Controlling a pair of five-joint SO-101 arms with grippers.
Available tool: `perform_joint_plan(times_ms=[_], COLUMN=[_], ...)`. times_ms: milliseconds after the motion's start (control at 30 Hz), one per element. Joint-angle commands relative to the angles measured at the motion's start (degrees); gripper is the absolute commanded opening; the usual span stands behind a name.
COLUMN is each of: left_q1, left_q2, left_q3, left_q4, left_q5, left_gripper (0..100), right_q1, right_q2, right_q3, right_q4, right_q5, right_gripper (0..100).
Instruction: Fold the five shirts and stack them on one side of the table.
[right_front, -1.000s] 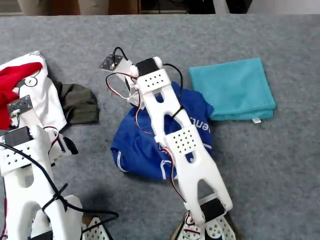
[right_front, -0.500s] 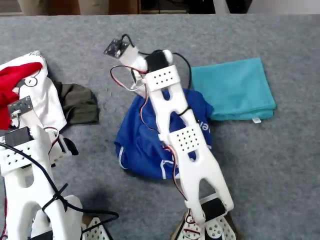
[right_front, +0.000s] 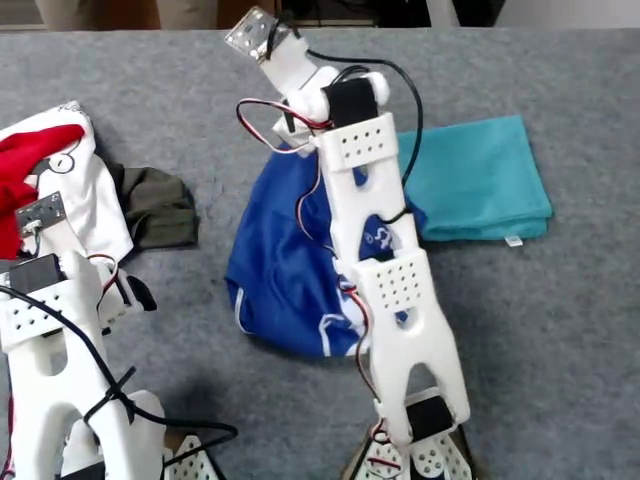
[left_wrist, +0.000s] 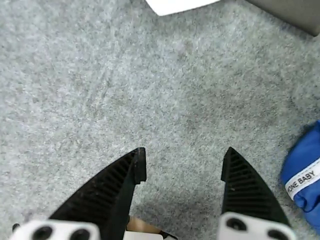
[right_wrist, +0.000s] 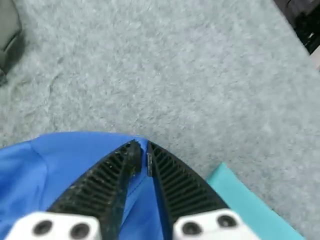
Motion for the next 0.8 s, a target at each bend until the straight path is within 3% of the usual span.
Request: perform_joint_plan(times_ms=[0,100,200,400,500,600,767], left_q1=[0.62,1.05,6.68,33.93,46.95,55.74,59.34], left_q2=[-0.48,-0.48,-0.48,0.13,0.40,4.53,22.02], left_q3=[-1.67,-6.07,-16.26,-33.76,-35.43,-33.58,-33.76], left_q4=[0.44,1.41,7.38,14.95,11.87,6.07,-2.37], left_q5=[-0.09,-0.09,-0.09,0.44,3.43,6.86,11.34], left_gripper=[25,25,25,25,26,26,29], right_q1=[1.54,1.71,1.80,7.96,13.49,18.24,21.85], right_q2=[-8.40,-13.67,-17.45,-16.31,-13.49,-9.63,-2.51], right_q3=[-3.03,-2.86,-2.77,-2.68,-2.68,-3.03,-3.03], right_q4=[1.05,1.05,1.05,1.05,1.05,0.88,-6.24], right_q5=[-0.62,-0.09,2.46,3.78,4.57,3.25,-2.37], right_gripper=[0.2,0.2,0.2,0.2,0.2,0.2,0.2])
